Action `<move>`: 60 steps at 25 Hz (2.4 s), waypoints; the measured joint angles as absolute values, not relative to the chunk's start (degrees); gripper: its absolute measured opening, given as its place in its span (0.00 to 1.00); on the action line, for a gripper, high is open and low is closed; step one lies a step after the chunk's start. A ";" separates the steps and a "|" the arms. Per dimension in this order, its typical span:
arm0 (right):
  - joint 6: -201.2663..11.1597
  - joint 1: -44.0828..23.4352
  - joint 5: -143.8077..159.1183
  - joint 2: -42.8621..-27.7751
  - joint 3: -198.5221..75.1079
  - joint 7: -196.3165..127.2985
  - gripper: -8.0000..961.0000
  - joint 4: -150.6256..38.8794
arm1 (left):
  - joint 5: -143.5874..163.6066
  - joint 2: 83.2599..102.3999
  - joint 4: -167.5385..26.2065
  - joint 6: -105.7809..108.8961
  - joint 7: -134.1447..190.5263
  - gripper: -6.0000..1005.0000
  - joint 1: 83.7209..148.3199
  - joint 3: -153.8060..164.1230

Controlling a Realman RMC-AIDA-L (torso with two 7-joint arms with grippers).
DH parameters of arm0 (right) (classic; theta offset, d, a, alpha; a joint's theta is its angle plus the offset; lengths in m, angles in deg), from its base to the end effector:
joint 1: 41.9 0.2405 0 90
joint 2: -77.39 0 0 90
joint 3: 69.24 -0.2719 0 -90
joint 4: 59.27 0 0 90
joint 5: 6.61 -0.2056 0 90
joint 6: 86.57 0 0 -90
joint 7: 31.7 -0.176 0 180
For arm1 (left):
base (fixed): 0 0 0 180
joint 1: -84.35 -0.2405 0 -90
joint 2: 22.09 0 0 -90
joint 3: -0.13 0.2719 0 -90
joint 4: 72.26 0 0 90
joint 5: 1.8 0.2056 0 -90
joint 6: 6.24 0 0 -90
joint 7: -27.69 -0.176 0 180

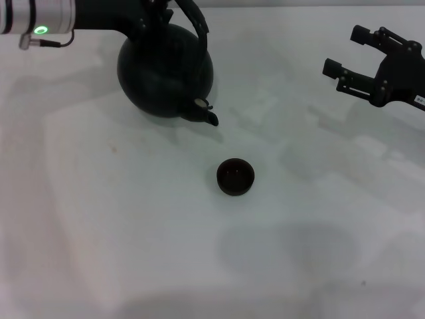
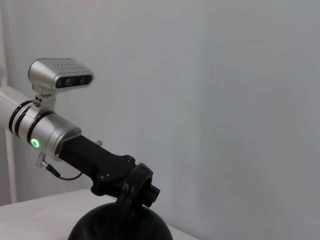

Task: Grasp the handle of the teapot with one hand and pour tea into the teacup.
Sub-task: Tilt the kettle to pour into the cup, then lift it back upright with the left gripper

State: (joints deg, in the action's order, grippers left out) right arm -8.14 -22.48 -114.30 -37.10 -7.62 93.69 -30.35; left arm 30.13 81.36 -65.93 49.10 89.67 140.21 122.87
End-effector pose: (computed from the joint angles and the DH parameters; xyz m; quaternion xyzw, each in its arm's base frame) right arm 0.2928 0.3375 -0.0104 -0.8825 0.1549 0.3248 0.3027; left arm -0.2132 0.4742 -0.0349 -0.9605 -0.1053 -0.1121 0.2318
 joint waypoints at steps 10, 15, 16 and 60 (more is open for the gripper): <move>-8.19 -22.57 -114.37 -36.92 -7.74 93.73 0.90 -30.72 | 49.11 76.38 -39.37 35.20 103.17 0.12 131.69 118.37; -8.21 -22.12 -114.46 -37.01 -7.73 93.88 0.90 -30.90 | 85.08 81.35 -17.81 32.14 120.78 0.12 118.87 99.26; -8.21 -21.99 -114.46 -37.05 -7.73 93.91 0.90 -30.90 | 93.92 83.84 -13.96 32.88 123.36 0.12 116.44 94.95; -8.80 -21.58 -114.64 -37.39 -7.72 94.69 0.90 -32.55 | 116.36 96.98 4.57 33.51 128.00 0.12 103.53 92.68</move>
